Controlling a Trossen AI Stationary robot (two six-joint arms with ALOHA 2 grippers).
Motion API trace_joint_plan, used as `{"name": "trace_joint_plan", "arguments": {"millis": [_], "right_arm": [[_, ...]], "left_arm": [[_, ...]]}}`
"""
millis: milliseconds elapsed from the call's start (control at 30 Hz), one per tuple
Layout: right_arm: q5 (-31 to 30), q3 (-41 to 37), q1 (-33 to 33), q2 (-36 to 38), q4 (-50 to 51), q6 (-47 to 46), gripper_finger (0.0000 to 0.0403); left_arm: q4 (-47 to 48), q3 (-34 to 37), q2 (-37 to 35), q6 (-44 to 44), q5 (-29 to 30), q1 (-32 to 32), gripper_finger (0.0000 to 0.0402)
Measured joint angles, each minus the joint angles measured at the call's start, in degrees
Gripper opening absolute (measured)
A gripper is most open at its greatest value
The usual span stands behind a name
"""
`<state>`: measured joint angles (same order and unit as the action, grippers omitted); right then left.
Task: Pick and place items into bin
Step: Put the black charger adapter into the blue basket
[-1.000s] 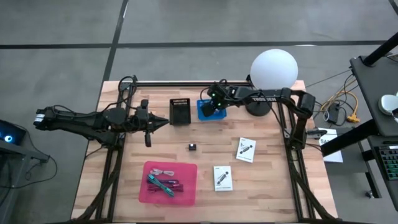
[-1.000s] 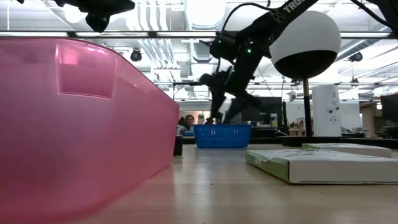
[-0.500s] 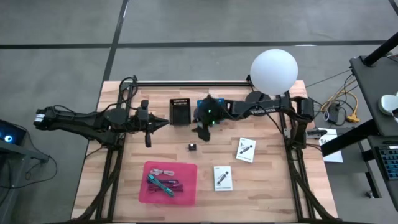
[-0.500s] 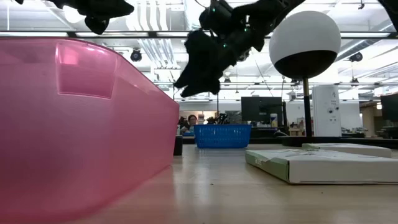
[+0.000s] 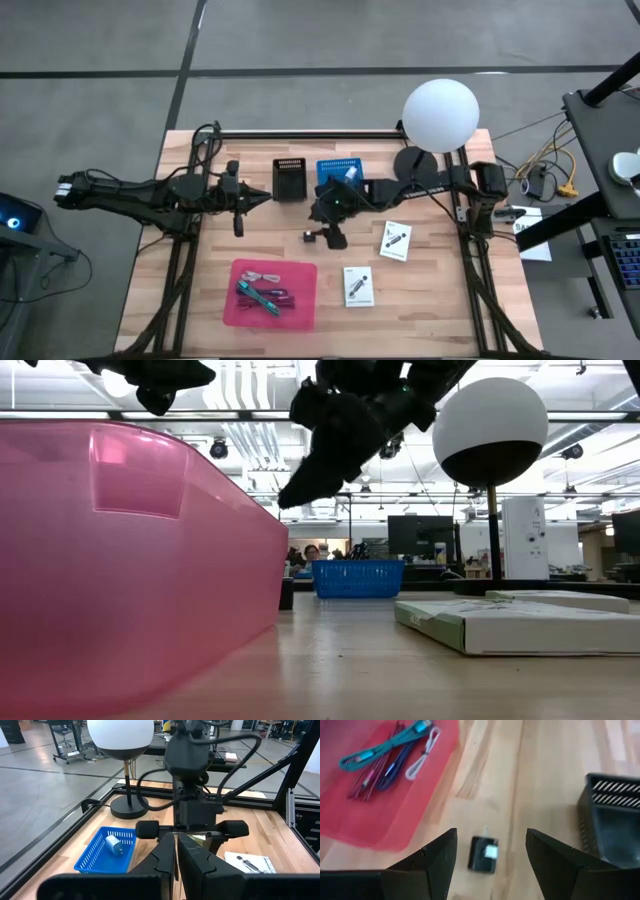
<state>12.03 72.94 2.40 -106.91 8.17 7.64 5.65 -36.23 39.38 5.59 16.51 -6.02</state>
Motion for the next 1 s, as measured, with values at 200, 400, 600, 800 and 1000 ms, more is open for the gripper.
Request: {"name": "trace_joint_plan", "arguments": {"millis": [200, 400, 600, 800, 1000], "right_arm": [[-0.1, -1.9, -0.9, -1.9, -0.1, -0.1, 0.0221], [-3.8, -0.9, -1.7, -7.0, -2.7, -1.2, 0.0234], [-5.9, 0.9, -1.6, -10.1, -2.9, -3.6, 0.0273], [-3.5, 0.8, -1.8, -11.7, -2.7, -3.2, 0.0294], [-3.0, 0.9, -1.8, -12.0, -2.8, -3.4, 0.0272]], "left_arm": [[0.0, 0.0, 0.0, 0.0, 0.0, 0.0, 0.0005], [0.1, 0.0, 0.0, 0.1, 0.0, 0.0, 0.0005], [0.1, 0.0, -0.1, 0.1, 0.0, 0.0, 0.0005], [0.1, 0.0, -0.1, 0.1, 0.0, 0.0, 0.0005], [0.1, 0.0, -0.1, 0.1, 0.0, 0.0, 0.0005]]}}
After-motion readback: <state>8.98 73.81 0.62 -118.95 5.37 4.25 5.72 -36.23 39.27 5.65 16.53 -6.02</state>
